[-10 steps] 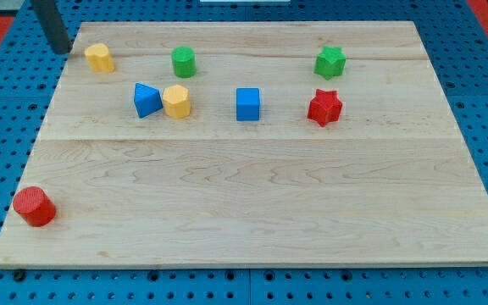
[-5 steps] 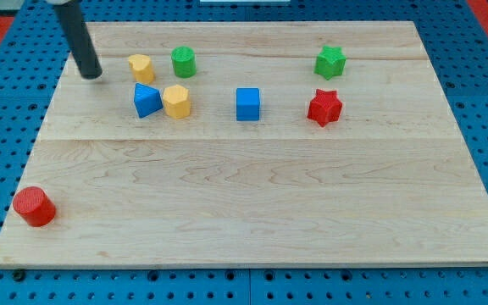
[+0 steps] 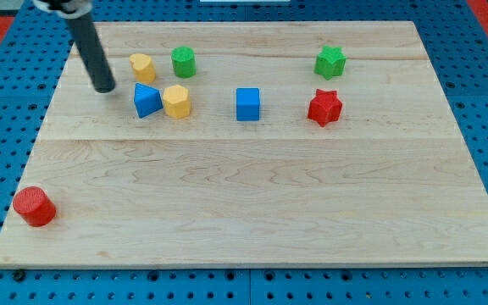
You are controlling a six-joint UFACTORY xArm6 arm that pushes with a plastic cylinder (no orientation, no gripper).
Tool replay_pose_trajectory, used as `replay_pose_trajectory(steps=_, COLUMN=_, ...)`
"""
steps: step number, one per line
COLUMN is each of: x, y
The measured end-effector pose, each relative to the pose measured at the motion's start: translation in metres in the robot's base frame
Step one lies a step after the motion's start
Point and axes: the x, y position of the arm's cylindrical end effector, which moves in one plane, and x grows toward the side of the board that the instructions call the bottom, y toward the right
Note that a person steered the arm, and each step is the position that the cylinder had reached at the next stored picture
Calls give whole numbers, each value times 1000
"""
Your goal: Push the yellow heart into the green circle
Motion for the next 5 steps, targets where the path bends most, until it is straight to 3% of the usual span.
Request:
replay_pose_trajectory(steps=1, x=-16, y=35)
replay_pose_trajectory(steps=2, x=-24, y=22)
replay_pose_trajectory(steps=3, x=-3, y=-16)
replay_pose_trajectory(steps=5, x=-74, y=-30)
